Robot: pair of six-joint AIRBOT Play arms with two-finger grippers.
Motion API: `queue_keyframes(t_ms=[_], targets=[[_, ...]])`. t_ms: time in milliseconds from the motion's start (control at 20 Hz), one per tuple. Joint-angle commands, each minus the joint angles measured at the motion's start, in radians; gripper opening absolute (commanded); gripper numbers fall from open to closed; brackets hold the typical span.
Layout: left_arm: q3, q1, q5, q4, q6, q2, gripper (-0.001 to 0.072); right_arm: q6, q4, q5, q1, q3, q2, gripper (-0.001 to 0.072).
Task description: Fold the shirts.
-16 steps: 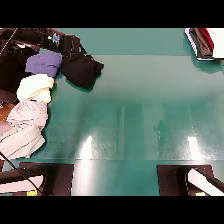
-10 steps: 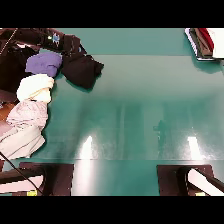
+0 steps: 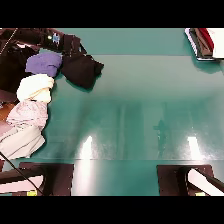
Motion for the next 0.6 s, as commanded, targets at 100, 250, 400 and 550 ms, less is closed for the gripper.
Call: queue_keyframes(t_ms=[100, 250, 400, 550], targets=[[-0.001, 0.000, 0.120, 0.156, 0.045, -0.016, 0.0520, 0.002, 0.007, -0.055, 0.001, 0.000, 0.000, 0.0020], [-0.006, 0.020, 0.102, 0.479, -0.080, -0.125, 0.0582, 0.002, 0.007, -0.053, 0.001, 0.000, 0.000, 0.0020], [-0.020, 0.101, 0.138, 0.484, -0.134, -0.290, 0.0583, 0.002, 0.007, -0.050, 0.001, 0.000, 0.000, 0.0020], [-0.020, 0.179, 0.159, 0.376, -0.133, -0.433, 0.0583, 0.002, 0.006, -0.042, 0.001, 0.000, 0.000, 0.0020]])
